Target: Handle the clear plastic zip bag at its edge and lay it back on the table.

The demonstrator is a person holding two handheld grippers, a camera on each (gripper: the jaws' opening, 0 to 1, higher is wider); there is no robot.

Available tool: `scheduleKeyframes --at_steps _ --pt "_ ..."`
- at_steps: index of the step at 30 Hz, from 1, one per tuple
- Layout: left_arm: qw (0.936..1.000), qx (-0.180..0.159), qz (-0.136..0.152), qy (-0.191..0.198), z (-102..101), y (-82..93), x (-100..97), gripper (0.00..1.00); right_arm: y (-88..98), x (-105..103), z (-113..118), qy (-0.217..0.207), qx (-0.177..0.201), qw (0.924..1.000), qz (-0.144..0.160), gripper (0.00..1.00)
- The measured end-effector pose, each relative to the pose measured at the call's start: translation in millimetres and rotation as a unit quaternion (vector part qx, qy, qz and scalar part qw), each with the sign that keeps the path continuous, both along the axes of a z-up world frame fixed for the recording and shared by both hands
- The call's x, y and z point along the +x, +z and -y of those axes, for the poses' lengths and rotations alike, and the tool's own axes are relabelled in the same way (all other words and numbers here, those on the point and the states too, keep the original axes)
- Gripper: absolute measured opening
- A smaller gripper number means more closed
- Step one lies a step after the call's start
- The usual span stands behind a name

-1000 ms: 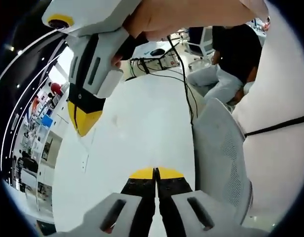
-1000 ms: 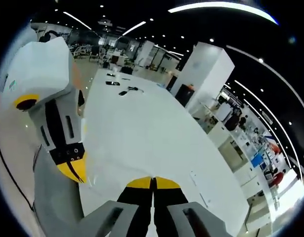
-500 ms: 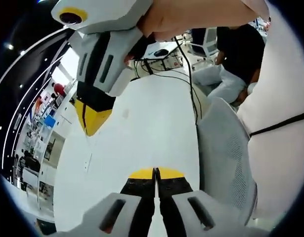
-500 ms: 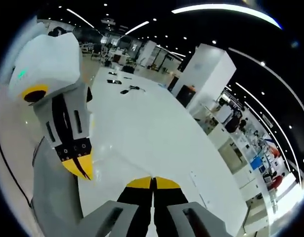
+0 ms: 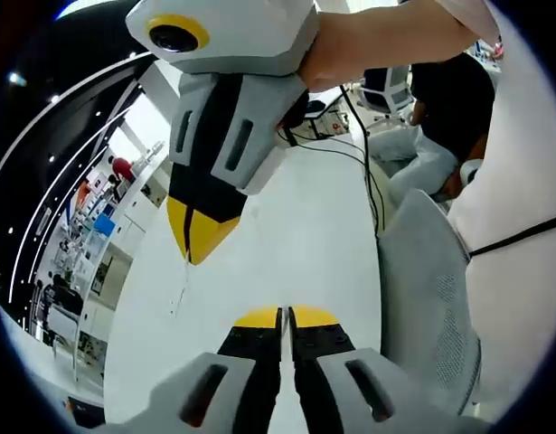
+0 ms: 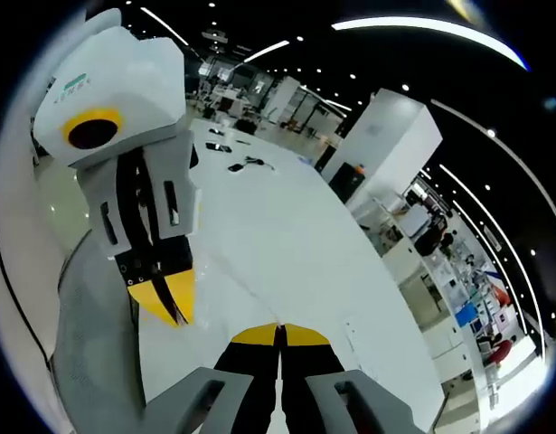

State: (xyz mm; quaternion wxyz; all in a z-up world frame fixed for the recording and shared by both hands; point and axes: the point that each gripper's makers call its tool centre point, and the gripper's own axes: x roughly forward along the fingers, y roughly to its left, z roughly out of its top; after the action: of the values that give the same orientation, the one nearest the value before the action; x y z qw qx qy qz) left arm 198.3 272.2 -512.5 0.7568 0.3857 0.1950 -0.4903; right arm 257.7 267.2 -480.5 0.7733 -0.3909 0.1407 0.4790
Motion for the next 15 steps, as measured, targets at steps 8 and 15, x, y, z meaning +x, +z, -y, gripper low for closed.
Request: scheduleKeyframes --at_steps 8,15 --pt "0.9996 -0.016 0.021 0.002 0.0 22.5 5.1 0.04 1.7 5.2 1.5 0.0 -0.003 1.0 0.002 0.0" --pt "0.9988 -0.042 0.023 0.007 -0.4 38.7 0.7 0.04 5.1 10.5 6.3 -0.003 -0.006 1.0 -0.001 0.0"
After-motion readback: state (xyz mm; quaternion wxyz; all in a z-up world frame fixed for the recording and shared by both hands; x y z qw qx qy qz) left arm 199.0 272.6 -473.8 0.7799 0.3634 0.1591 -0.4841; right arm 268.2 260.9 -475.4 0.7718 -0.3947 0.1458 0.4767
